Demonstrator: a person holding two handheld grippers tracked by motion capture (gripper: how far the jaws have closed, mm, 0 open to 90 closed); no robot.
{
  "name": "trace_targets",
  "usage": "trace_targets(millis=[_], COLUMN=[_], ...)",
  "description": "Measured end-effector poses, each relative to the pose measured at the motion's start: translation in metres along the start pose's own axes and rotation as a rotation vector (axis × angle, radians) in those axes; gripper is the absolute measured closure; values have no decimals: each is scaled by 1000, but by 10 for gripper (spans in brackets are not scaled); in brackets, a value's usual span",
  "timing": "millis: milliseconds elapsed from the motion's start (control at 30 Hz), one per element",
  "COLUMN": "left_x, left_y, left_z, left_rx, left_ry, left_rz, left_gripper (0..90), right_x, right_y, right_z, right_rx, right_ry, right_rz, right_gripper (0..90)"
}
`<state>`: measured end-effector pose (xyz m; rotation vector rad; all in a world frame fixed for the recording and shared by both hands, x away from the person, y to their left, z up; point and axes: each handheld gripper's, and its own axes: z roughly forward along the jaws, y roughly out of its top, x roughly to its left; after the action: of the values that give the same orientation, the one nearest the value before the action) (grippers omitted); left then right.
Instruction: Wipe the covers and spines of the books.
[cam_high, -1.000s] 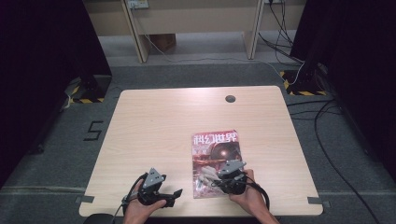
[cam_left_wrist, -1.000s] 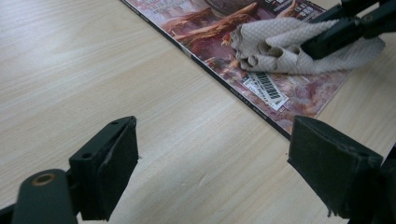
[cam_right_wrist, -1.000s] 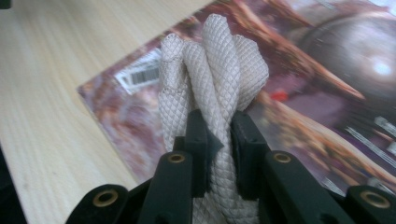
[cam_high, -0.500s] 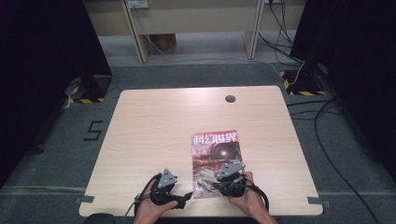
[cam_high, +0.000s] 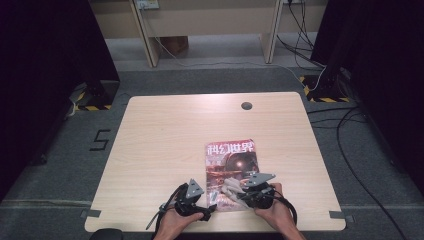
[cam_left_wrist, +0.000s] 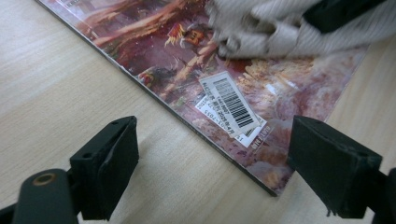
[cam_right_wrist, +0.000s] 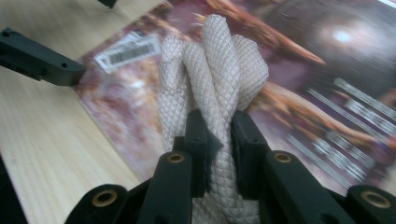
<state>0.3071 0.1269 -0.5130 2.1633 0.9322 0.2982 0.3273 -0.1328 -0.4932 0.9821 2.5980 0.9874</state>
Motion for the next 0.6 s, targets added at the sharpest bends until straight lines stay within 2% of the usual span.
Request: trace_targets(millis=[100, 200, 300, 433, 600], left_x=[1, 0, 0, 1, 2], left_y=[0, -1, -1, 0, 0], left_z=[1, 1, 1, 1, 1], left_rx=[3, -1, -1, 7, 13], left_ry=[-1, 2, 5, 1, -6], left_rz=[-3, -6, -5, -15, -23], left_gripper=[140, 142, 141, 140, 133], right_x=[-10, -15, -13, -9, -10], right_y=[-7, -14, -19, -23, -22], right_z=[-7, -13, -17, -20, -20], right_rx=[-3, -12, -11, -6, -1], right_ry=[-30, -35, -45, -35, -34], right_rz=[18, 45, 44, 36, 31], right_gripper=[789, 788, 789, 789, 788])
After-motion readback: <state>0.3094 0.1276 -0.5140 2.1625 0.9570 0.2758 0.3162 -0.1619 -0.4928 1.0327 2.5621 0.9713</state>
